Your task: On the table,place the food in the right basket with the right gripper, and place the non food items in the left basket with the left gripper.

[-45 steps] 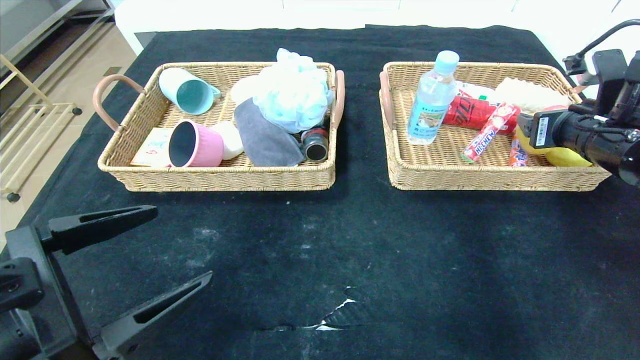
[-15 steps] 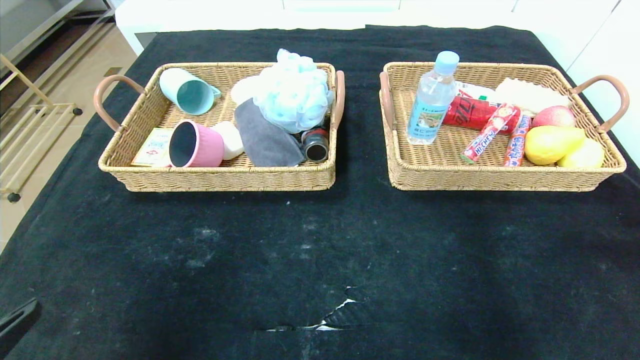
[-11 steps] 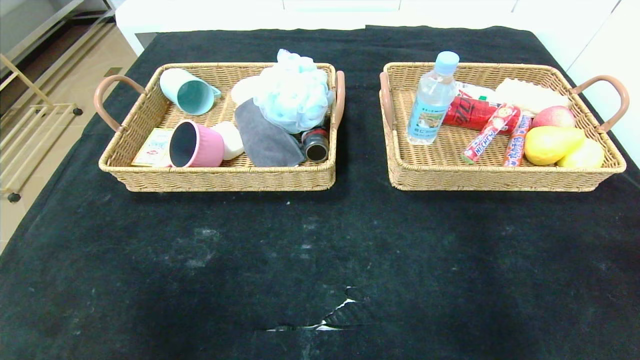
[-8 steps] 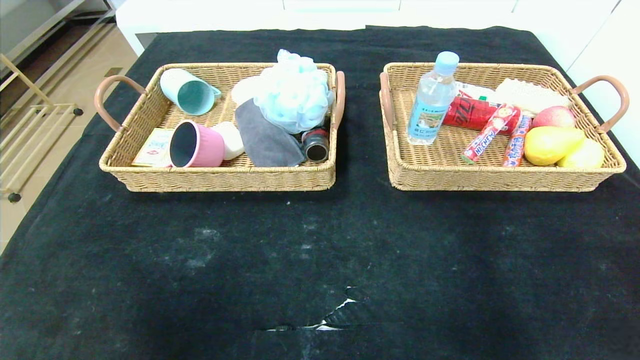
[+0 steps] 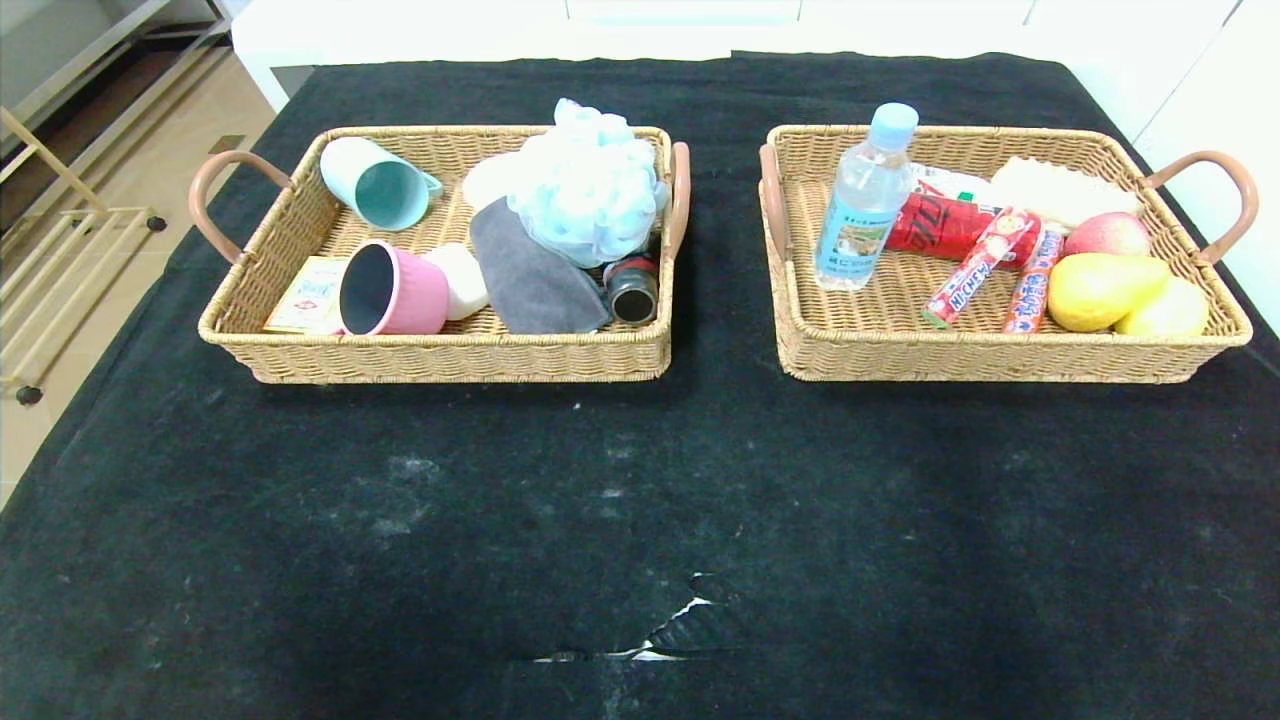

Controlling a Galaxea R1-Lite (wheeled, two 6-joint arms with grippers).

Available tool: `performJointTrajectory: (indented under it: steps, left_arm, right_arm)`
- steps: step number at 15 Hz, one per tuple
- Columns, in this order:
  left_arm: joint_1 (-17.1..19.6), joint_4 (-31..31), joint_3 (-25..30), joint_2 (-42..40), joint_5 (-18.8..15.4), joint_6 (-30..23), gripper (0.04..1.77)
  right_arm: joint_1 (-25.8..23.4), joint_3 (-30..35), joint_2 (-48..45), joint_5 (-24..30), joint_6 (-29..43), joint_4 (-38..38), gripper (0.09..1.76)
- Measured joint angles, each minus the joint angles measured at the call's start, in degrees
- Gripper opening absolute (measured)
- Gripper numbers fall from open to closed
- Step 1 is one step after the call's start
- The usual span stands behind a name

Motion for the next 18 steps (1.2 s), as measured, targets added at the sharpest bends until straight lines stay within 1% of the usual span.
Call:
performJointTrajectory:
  steps: [1, 4, 7, 8, 9, 10, 12, 13, 16, 18]
  left_arm:
    - [0.00, -0.11, -0.17, 0.02, -0.02, -0.17, 1.72]
    - [-1.77, 0.96, 0.94, -1.71, 0.06, -1.33, 1.72]
    - [-1.77, 1.34, 4.94, -7.25, -2.18, -1.95, 1.72]
    - [-1.72, 1.21, 6.63, -8.72, -1.79, -2.65, 1.72]
    - [-1.67, 0.79, 8.00, -9.70, -1.01, -4.68, 1.72]
    - [-1.67, -0.23, 9.48, -10.42, -0.68, -6.14, 1.72]
    - [-1.67, -4.66, 13.42, -11.22, -0.22, -6.62, 1.72]
    - [-1.67, -8.66, 16.68, -11.41, 0.09, -6.58, 1.72]
    - [-1.67, -20.76, 28.47, -11.61, 0.91, -6.38, 1.72]
    - [-1.67, -26.64, 35.69, -11.63, 1.02, -6.42, 1.72]
  right_arm:
    - [0.02, 0.06, -0.46, -0.02, 0.00, 0.00, 1.70]
    - [0.00, 0.34, -2.32, -0.05, 0.10, 0.09, 1.70]
    - [-0.11, 1.24, -5.16, -0.16, 0.07, -0.13, 1.70]
    - [-0.16, 1.71, -6.53, -0.24, 0.05, -0.20, 1.70]
    - [-0.22, 2.23, -7.91, -0.49, -0.11, -0.35, 1.70]
    - [-0.30, 2.84, -8.98, -1.95, -0.23, -1.12, 1.70]
    - [-0.38, 4.50, -10.23, -6.97, -0.22, -6.94, 1.70]
    - [-0.39, 6.42, -10.58, -7.77, -0.15, -11.02, 1.70]
    - [-0.38, 16.46, -10.93, -9.39, 0.02, -26.09, 1.70]
    - [-0.35, 22.50, -11.01, -13.01, 0.07, -31.43, 1.70]
